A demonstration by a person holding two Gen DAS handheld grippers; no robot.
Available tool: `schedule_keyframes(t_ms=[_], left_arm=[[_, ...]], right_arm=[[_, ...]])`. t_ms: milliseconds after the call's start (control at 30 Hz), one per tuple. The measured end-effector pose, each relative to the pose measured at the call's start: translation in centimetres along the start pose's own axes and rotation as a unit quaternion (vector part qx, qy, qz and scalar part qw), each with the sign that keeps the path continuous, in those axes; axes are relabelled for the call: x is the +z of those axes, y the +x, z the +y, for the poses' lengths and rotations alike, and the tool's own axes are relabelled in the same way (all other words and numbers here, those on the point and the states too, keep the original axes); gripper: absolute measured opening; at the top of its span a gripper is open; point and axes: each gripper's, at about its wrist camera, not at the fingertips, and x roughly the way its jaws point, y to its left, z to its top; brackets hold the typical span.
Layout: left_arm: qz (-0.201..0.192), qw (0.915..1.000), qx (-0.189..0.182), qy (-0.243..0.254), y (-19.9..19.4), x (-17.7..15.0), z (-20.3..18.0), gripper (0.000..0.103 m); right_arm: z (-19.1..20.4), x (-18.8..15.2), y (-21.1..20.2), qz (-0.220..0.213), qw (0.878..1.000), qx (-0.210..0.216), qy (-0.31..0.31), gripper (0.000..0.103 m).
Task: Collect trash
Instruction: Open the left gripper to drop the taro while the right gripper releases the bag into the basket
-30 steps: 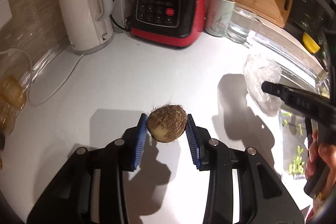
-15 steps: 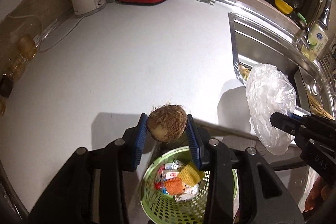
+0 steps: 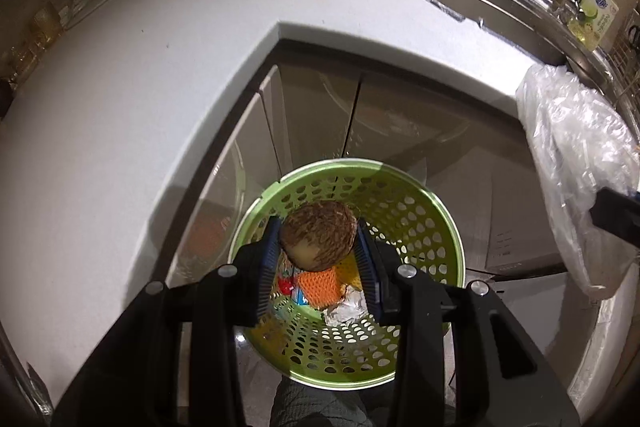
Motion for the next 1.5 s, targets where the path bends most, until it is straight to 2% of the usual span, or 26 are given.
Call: schedule_keyframes(t_ms=[200,333,433,567,667,833,1100,1167,1200,1233,1300,1333,1500], left_arm=[[0.053,0.9984,-0.021,-0.005,4.3,-2.2,-0.5,0.037],[0.072,0.997,-0.026,-0.002,5.1,-2.8,-0.6,0.05],[0.062,0.9977,-0.028,-0.002,4.4,-2.4,-0.8,0.061],[0.046,0.9987,-0.021,-0.004,2.7,-1.4,-0.5,0.064],[0.024,0.9994,-0.018,-0.018,0.3,-0.5,0.4,0.07],[-0.014,0.999,0.0,-0.041,-4.2,0.5,2.1,0.089],[-0.036,0.9963,0.039,-0.067,-7.6,1.1,4.1,0.091],[-0.035,0.9956,0.048,-0.072,-7.6,1.1,4.6,0.091],[-0.033,0.9953,0.052,-0.075,-7.6,1.0,4.9,0.091],[-0.03,0.995,0.054,-0.078,-7.4,1.0,5.2,0.091],[-0.024,0.9947,0.055,-0.084,-7.1,0.9,5.7,0.091],[-0.022,0.9944,0.057,-0.086,-6.8,0.9,5.9,0.091],[-0.025,0.9932,0.061,-0.095,-7.0,1.1,6.6,0.091]], right_arm=[[-0.3,-1.1,0.0,0.008,1.0,0.002,0.003,0.012],[-0.6,-1.6,0.1,0.014,1.0,0.004,0.008,0.012],[-0.6,-1.6,0.1,0.012,1.0,0.003,0.008,0.012],[-0.6,-1.3,-0.1,0.008,1.0,0.005,0.003,0.013],[0.0,-1.1,0.2,0.007,1.0,0.008,-0.012,0.014],[1.3,-1.4,1.8,0.019,0.998,0.024,-0.047,0.014],[2.7,-3.0,8.1,0.074,0.992,0.042,-0.088,0.016],[2.7,-3.3,9.6,0.09,0.991,0.045,-0.087,0.032],[2.8,-3.4,10.2,0.094,0.991,0.041,-0.087,0.053],[2.8,-3.4,10.7,0.098,0.991,0.037,-0.086,0.066],[2.9,-3.4,11.4,0.105,0.991,0.031,-0.083,0.072],[2.9,-3.4,11.7,0.112,0.99,0.03,-0.079,0.079],[3.2,-2.4,10.8,0.103,0.992,0.019,-0.066,0.089]])
